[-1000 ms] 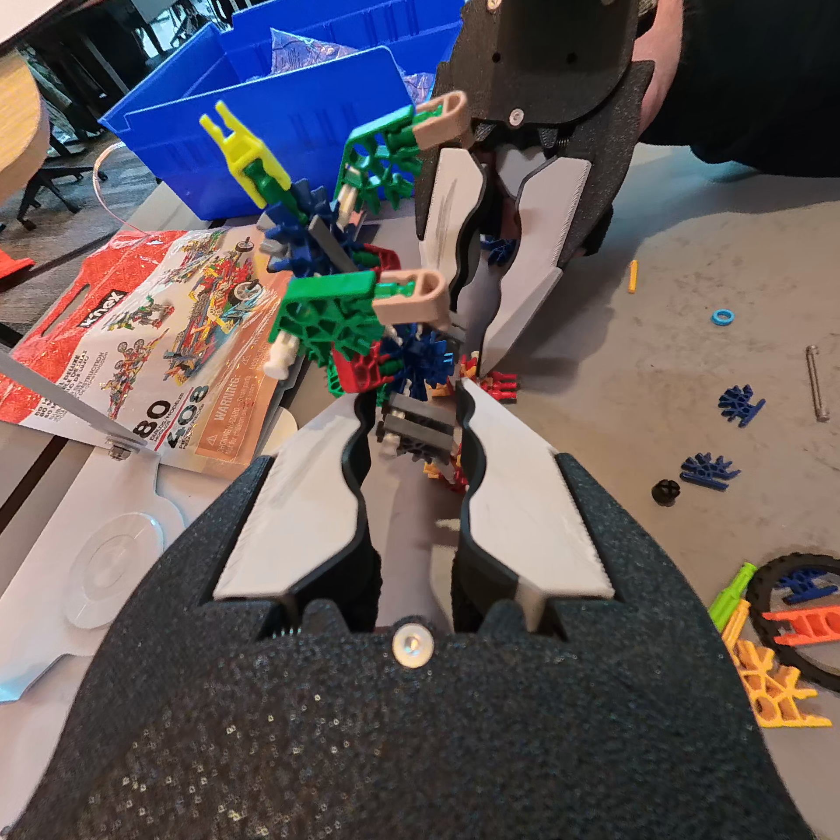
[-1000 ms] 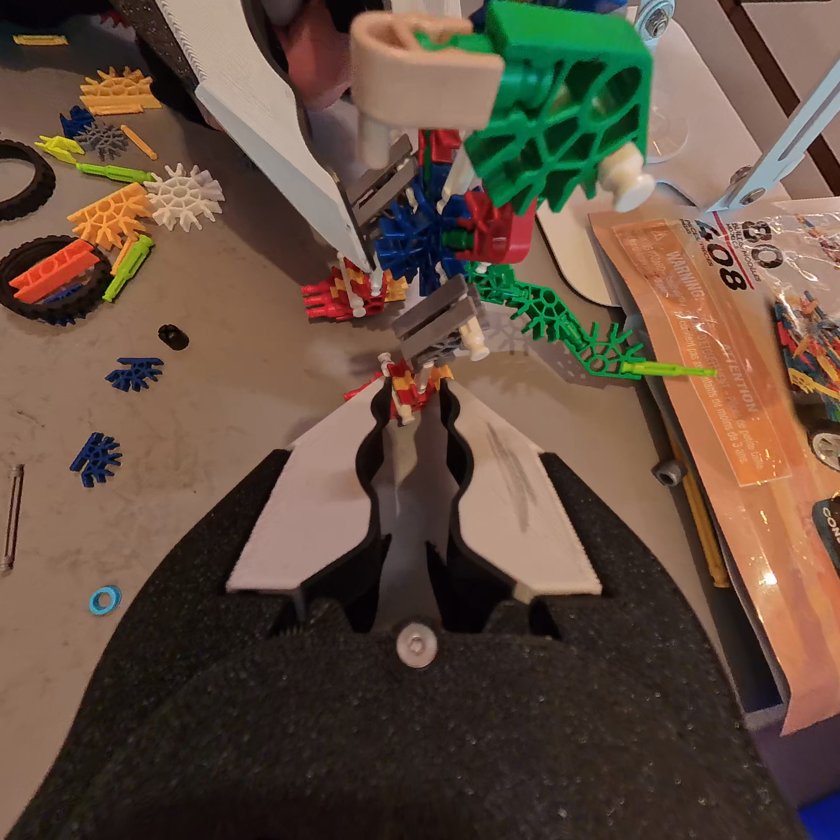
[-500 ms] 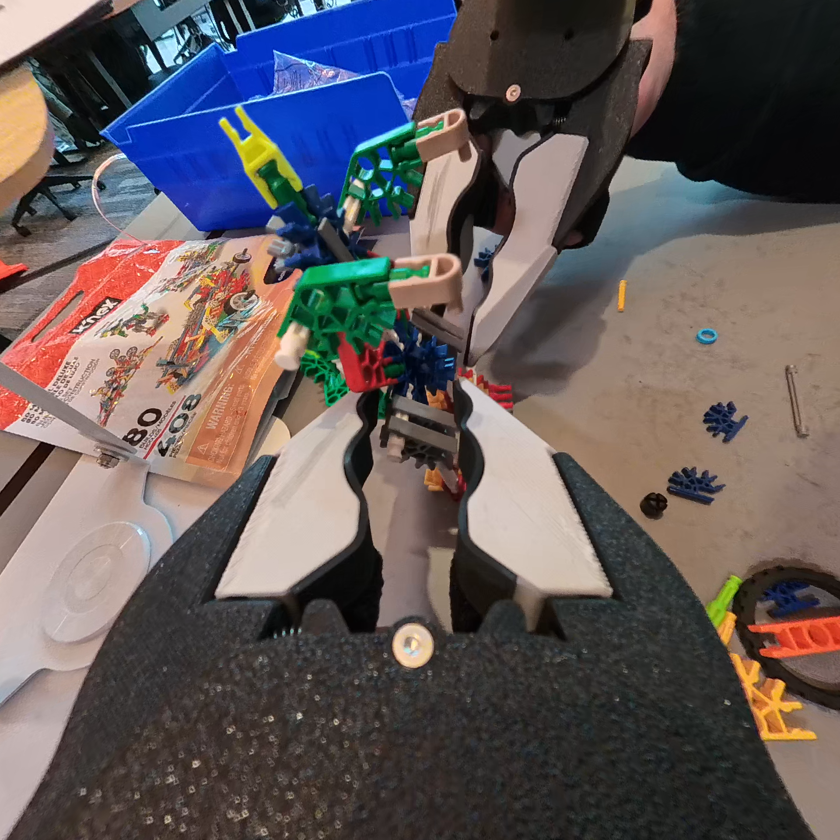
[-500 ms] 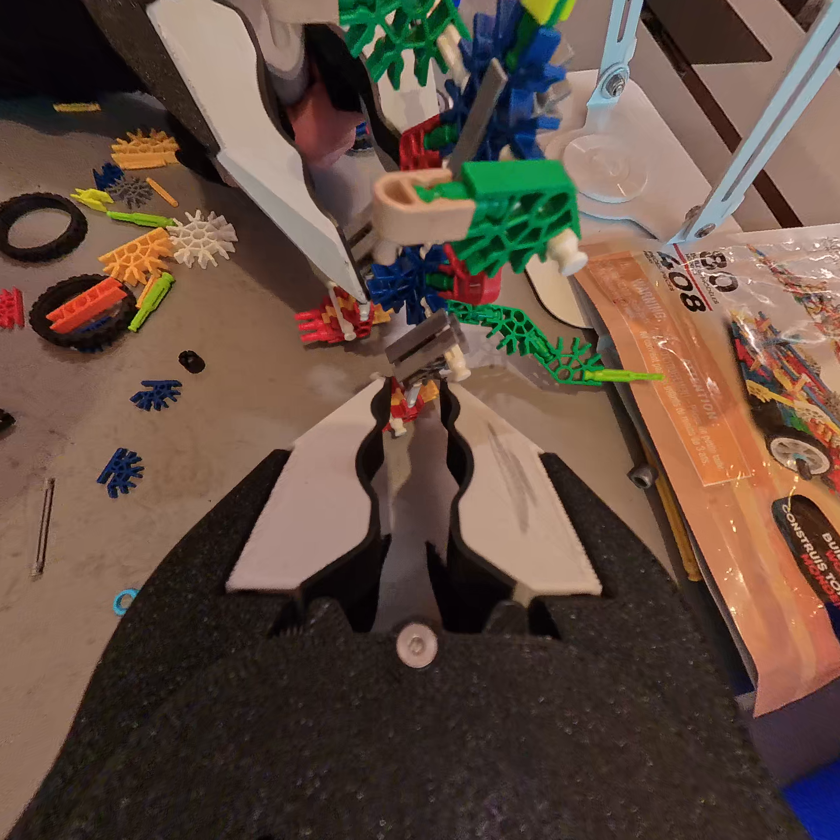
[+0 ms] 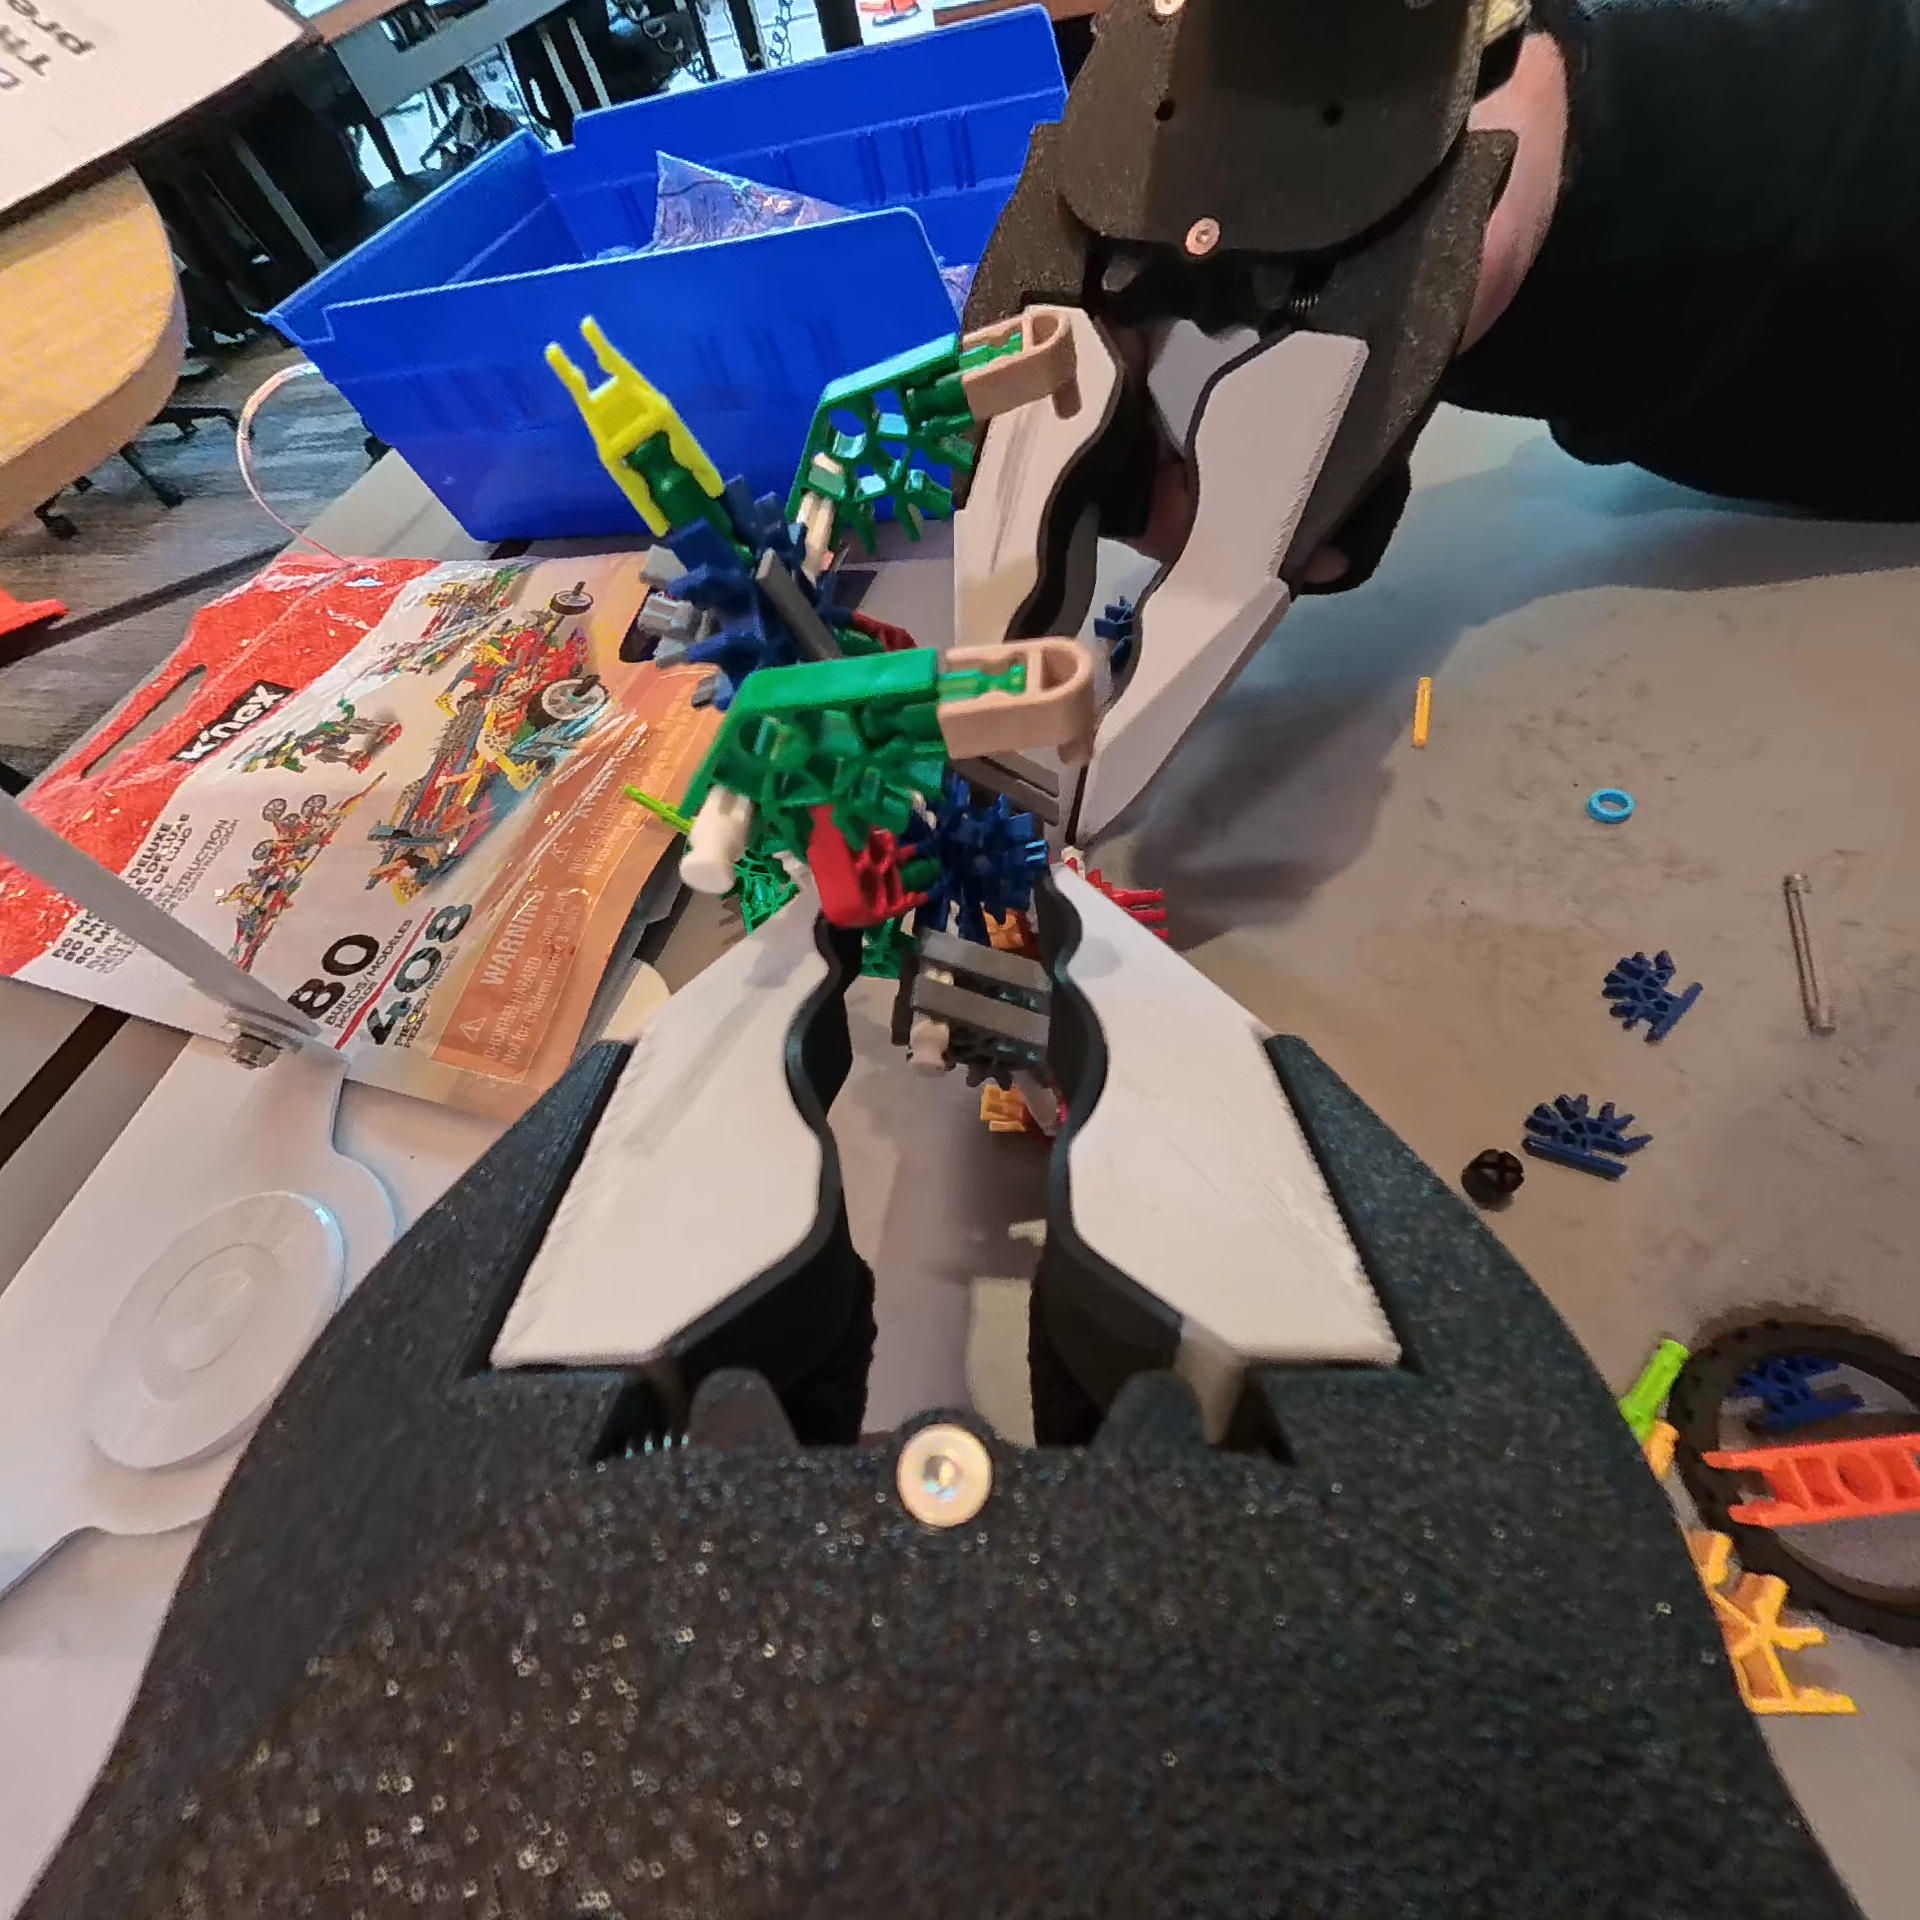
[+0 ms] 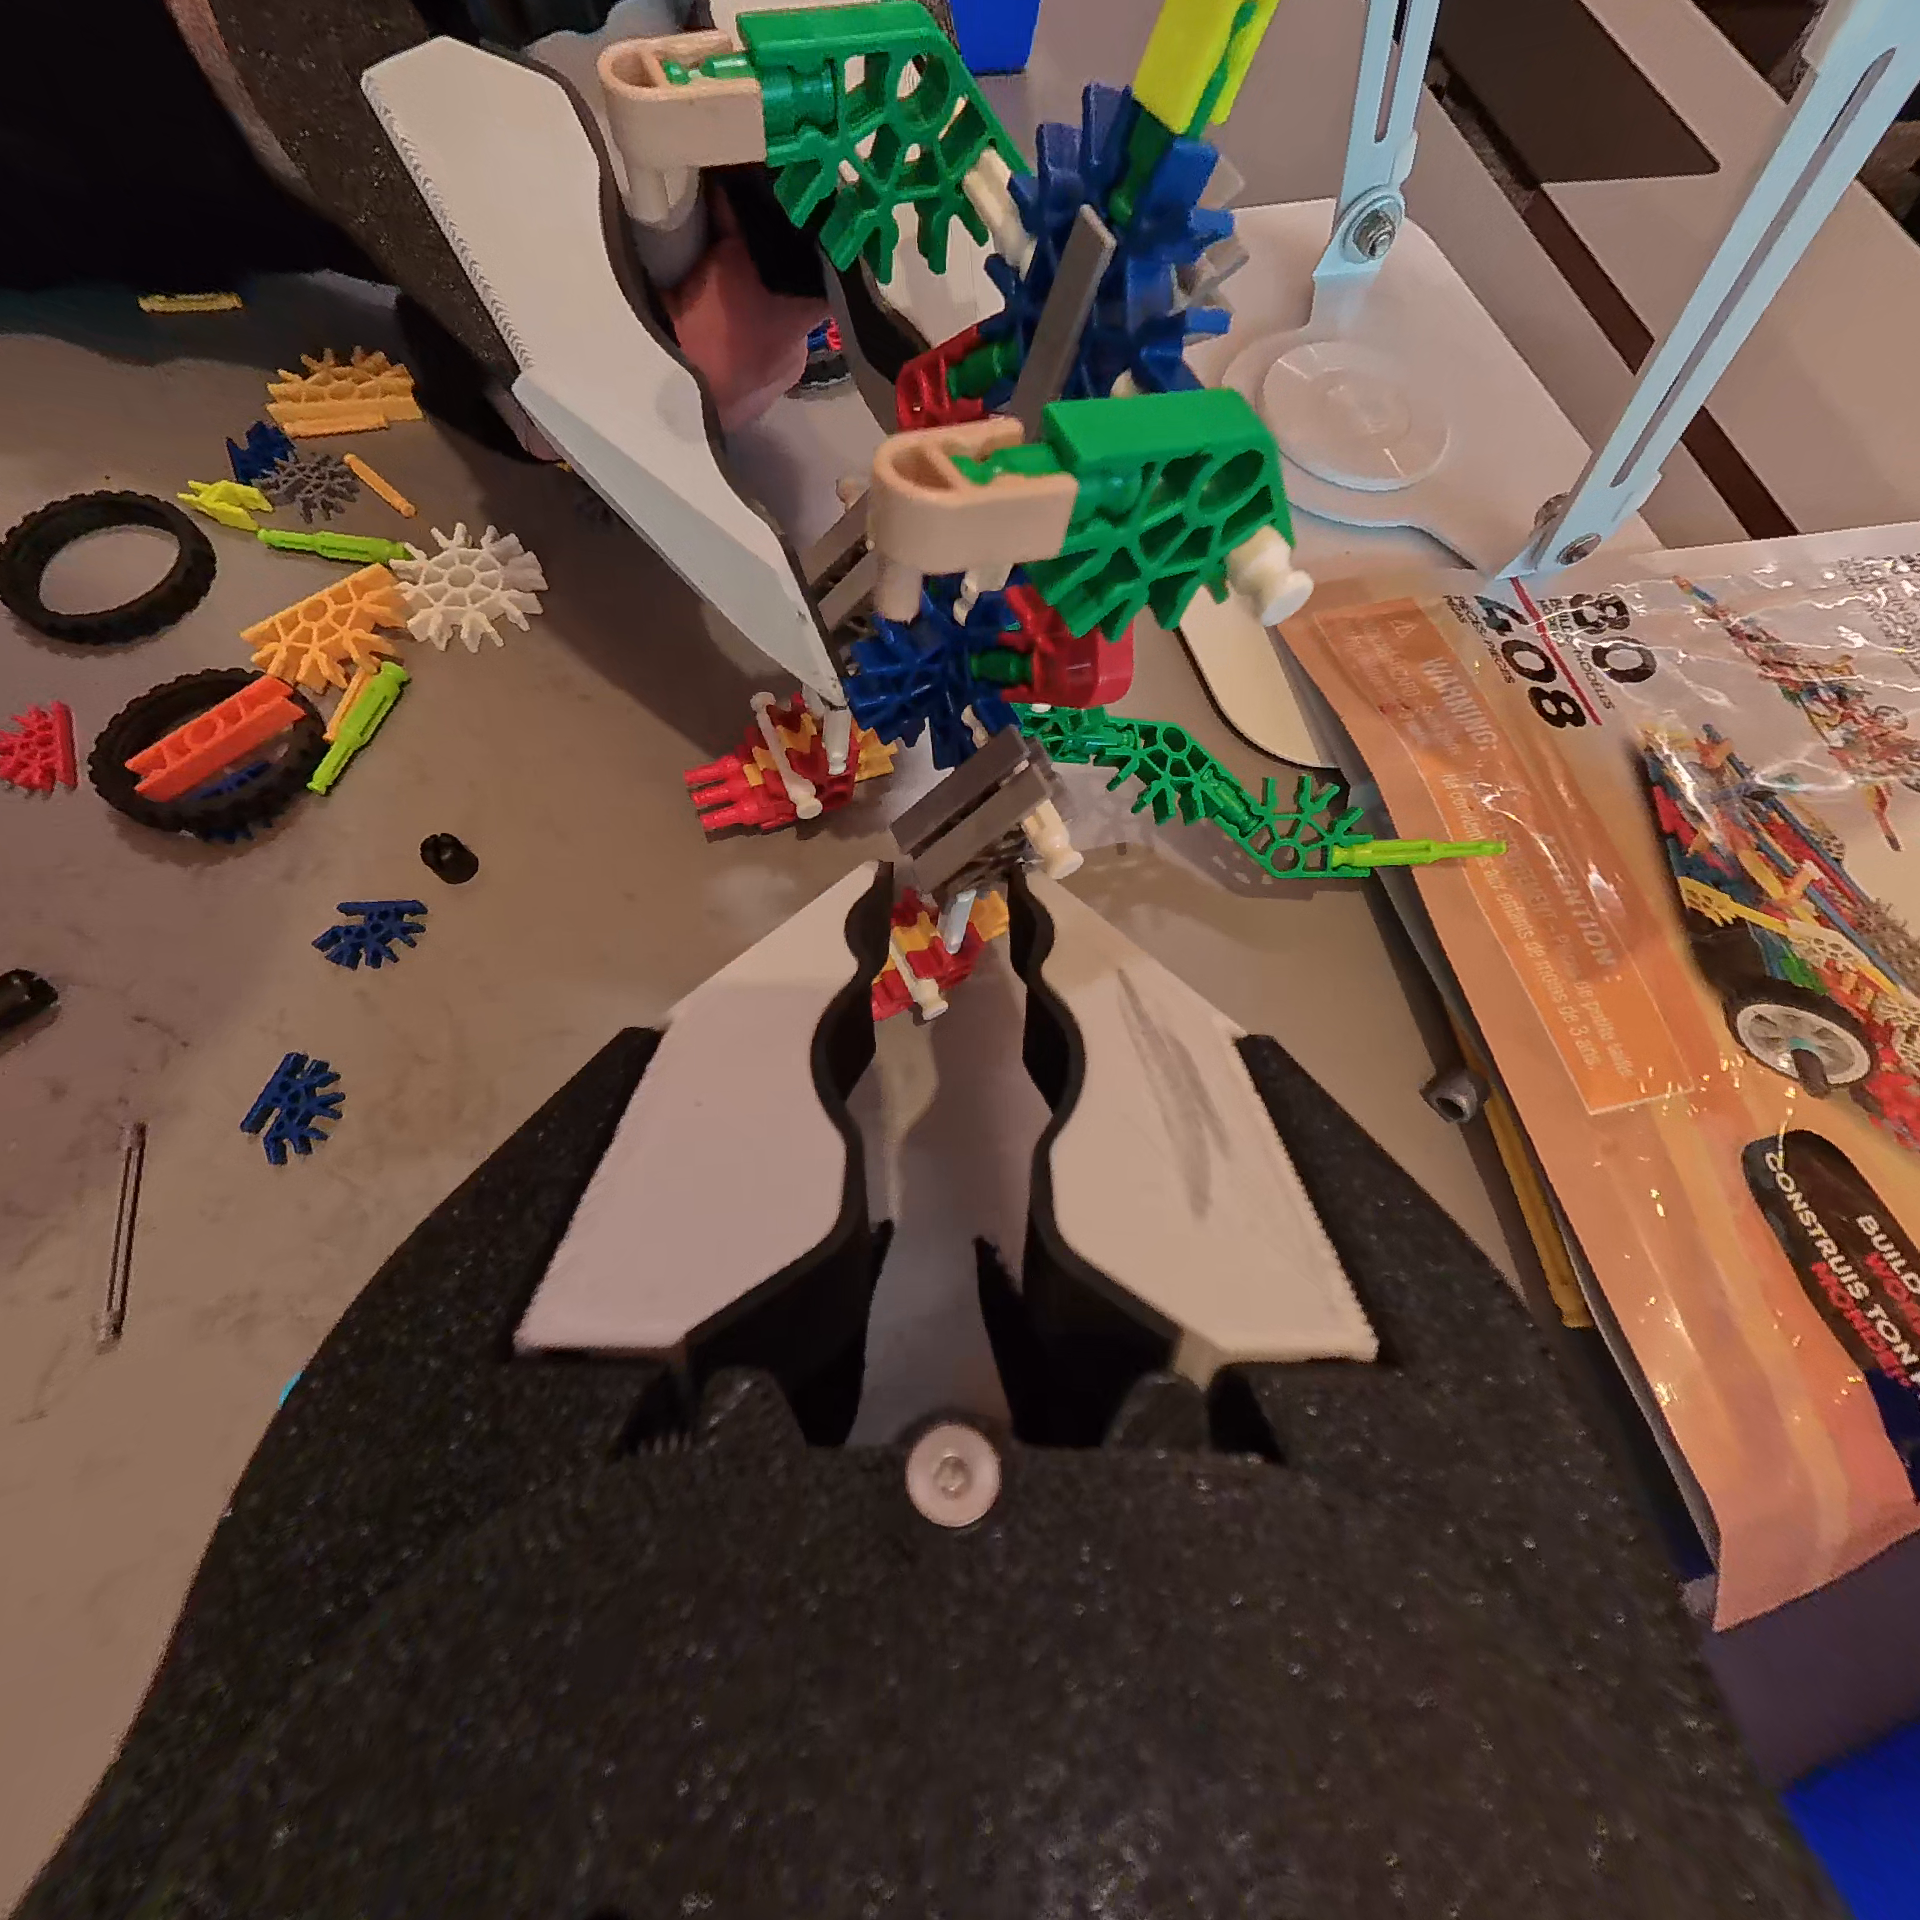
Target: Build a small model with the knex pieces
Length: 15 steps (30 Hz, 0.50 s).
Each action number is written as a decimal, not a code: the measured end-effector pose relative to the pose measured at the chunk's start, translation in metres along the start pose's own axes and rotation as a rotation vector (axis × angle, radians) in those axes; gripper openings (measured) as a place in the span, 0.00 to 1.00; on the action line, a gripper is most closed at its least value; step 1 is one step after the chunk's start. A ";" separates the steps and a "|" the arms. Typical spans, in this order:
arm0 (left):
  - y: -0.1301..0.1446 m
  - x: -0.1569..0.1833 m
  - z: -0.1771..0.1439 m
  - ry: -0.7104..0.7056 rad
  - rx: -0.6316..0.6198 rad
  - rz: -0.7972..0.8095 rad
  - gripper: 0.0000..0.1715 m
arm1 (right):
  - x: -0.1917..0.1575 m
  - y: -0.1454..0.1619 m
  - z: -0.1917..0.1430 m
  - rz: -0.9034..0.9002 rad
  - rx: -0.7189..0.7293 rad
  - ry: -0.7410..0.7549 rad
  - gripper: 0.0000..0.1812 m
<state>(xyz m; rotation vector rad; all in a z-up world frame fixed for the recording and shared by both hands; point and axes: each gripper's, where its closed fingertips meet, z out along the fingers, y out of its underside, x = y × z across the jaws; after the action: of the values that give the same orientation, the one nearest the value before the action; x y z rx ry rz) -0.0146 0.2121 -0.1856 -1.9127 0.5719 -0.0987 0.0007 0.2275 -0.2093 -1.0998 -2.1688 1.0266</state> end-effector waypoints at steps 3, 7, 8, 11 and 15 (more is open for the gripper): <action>0.000 0.001 0.000 0.002 0.000 -0.003 0.18 | 0.000 0.000 0.000 -0.005 -0.005 0.005 0.12; 0.001 0.001 0.000 0.012 -0.001 -0.019 0.18 | 0.001 0.000 0.001 -0.006 -0.005 0.012 0.12; 0.001 0.001 0.000 0.017 0.000 -0.029 0.18 | 0.001 0.000 0.001 -0.008 -0.006 0.013 0.12; 0.001 0.002 0.000 0.034 0.002 -0.061 0.17 | 0.001 0.000 0.001 -0.010 -0.007 0.015 0.11; 0.001 0.003 -0.001 0.048 0.000 -0.085 0.17 | 0.001 0.000 0.001 -0.010 -0.008 0.019 0.11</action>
<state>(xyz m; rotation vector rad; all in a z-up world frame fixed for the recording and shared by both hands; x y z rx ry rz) -0.0125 0.2103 -0.1865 -1.9387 0.5231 -0.1997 -0.0010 0.2281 -0.2101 -1.0965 -2.1633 0.9996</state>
